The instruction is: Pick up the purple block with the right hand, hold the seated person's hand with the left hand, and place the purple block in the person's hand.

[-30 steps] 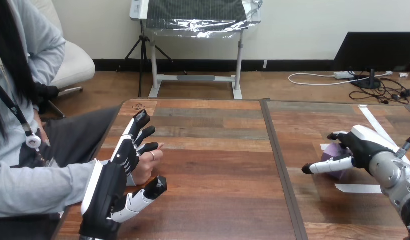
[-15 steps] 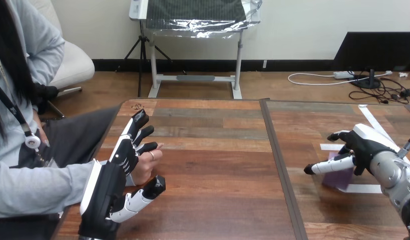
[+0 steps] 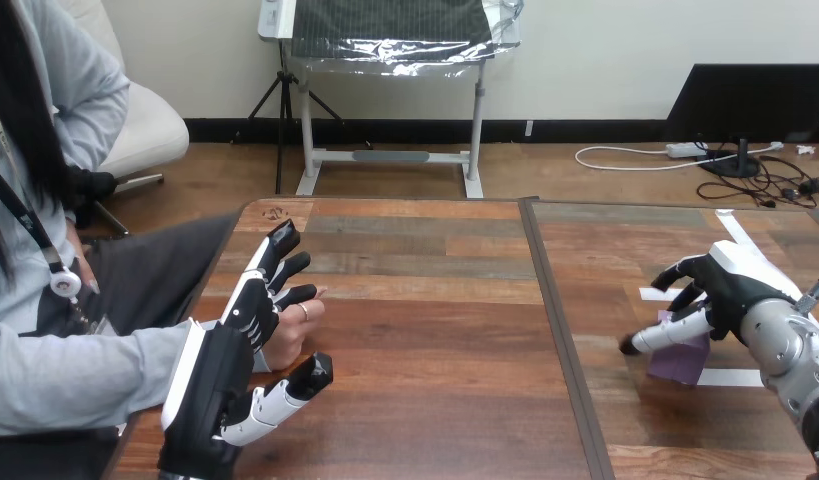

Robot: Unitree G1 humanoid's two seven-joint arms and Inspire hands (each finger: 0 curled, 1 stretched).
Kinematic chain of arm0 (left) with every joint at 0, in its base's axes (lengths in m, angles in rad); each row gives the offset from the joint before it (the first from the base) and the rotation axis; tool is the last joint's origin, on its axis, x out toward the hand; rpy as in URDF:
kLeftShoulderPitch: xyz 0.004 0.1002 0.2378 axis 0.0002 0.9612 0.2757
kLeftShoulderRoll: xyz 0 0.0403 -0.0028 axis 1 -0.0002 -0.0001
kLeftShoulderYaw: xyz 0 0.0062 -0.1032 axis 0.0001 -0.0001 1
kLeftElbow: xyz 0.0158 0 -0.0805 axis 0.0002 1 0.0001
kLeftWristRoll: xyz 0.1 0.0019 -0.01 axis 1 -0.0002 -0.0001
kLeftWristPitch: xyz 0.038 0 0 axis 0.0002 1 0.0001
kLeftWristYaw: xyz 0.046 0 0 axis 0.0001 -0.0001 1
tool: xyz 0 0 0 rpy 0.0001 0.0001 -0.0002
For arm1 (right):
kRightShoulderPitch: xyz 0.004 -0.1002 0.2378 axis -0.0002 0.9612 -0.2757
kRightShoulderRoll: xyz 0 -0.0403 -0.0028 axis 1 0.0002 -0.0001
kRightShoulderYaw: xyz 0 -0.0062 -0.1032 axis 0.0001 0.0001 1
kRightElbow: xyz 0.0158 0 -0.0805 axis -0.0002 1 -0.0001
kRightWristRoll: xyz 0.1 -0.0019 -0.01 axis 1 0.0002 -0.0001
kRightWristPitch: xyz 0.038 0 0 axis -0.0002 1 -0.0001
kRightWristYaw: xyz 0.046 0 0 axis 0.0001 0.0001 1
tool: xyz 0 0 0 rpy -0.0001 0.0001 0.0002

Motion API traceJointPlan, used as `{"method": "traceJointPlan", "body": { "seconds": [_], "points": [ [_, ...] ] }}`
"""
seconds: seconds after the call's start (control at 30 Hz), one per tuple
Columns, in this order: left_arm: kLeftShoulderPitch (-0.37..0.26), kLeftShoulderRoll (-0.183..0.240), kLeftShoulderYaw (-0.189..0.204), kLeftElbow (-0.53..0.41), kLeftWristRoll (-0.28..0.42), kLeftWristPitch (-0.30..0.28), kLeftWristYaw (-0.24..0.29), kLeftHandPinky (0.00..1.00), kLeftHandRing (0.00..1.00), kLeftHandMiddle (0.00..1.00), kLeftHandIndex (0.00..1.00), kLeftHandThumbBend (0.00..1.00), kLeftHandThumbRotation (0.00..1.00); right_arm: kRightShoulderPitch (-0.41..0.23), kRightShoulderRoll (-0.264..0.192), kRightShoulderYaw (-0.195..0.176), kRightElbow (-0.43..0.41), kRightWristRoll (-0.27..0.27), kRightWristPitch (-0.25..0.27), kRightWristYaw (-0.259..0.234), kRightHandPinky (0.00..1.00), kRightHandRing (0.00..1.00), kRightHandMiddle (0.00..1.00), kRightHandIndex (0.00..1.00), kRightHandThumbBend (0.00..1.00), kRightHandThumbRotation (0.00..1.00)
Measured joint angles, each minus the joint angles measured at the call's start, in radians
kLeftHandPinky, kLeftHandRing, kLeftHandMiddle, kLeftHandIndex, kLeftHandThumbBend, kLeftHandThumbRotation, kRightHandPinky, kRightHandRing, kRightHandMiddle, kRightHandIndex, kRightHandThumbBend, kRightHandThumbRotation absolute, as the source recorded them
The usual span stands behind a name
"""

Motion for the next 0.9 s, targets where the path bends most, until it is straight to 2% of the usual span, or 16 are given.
{"method": "traceJointPlan", "body": {
  "seconds": [0.37, 0.57, 0.9],
  "points": [
    [0.0, 0.0, 0.0, 0.0, 0.0, 0.0, 0.0, 0.8, 0.9, 0.95, 0.94, 1.0, 0.72, 0.0, 0.0, -0.006, 0.0, 0.007, 0.0, -0.007, 0.49, 0.53, 0.59, 0.59, 0.92, 0.0],
    [0.0, 0.0, 0.0, 0.0, 0.0, 0.0, 0.0, 0.8, 0.9, 0.95, 0.94, 1.0, 0.72, 0.0, 0.0, -0.007, 0.0, 0.009, 0.002, -0.007, 0.5, 0.53, 0.57, 0.55, 0.89, 0.0],
    [0.0, -0.001, 0.0, 0.0, -0.002, 0.0, -0.003, 0.8, 0.91, 0.95, 0.94, 1.0, 0.72, 0.0, 0.0, -0.004, 0.0, 0.006, 0.012, -0.006, 0.53, 0.57, 0.61, 0.56, 0.86, 0.0]
  ]
}}
